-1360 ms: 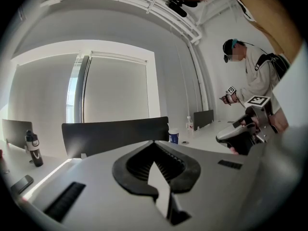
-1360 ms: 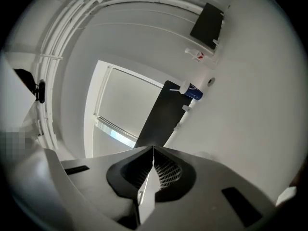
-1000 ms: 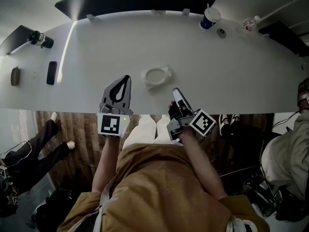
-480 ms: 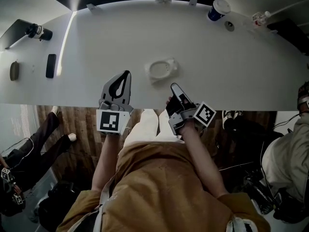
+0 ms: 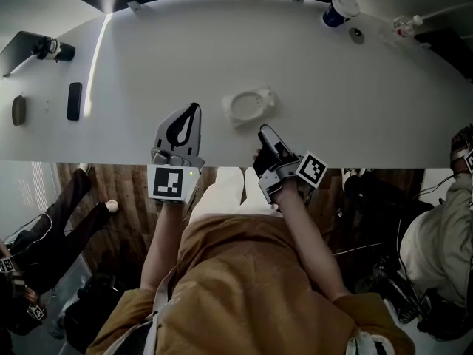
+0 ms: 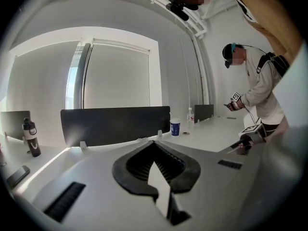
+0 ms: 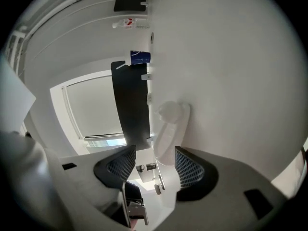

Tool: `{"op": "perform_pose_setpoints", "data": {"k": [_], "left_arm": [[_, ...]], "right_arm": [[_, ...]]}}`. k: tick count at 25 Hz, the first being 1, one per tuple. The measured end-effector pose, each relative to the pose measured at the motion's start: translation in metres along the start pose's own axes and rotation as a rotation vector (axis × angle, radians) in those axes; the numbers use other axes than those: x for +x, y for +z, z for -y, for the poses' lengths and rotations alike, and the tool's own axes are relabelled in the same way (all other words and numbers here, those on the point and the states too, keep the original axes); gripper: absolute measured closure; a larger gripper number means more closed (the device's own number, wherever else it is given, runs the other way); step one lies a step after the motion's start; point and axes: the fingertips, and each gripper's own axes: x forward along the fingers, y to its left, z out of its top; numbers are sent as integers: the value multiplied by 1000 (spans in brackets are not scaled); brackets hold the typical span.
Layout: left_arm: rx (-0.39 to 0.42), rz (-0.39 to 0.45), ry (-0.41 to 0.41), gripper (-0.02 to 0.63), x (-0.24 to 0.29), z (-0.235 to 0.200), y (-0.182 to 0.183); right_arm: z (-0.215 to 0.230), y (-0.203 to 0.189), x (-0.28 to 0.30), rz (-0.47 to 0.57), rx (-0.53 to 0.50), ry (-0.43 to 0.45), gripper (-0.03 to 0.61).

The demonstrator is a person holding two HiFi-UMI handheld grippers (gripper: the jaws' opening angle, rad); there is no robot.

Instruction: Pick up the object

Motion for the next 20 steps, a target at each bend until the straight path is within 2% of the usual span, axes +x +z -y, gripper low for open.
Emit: {"op": "perform_pose_setpoints", "data": {"k": [5, 12, 20], "left_arm": [[-10, -17, -2, 607, 6, -9, -8], [-11, -25, -10, 607, 13, -18, -12], [-28, -40, -11, 607, 17, -27, -19]], "right_arm": [[20, 0, 8, 25, 70, -40, 344], [39, -2, 17, 23, 96, -96, 344], [49, 1, 24, 43, 145, -113, 344]]}}
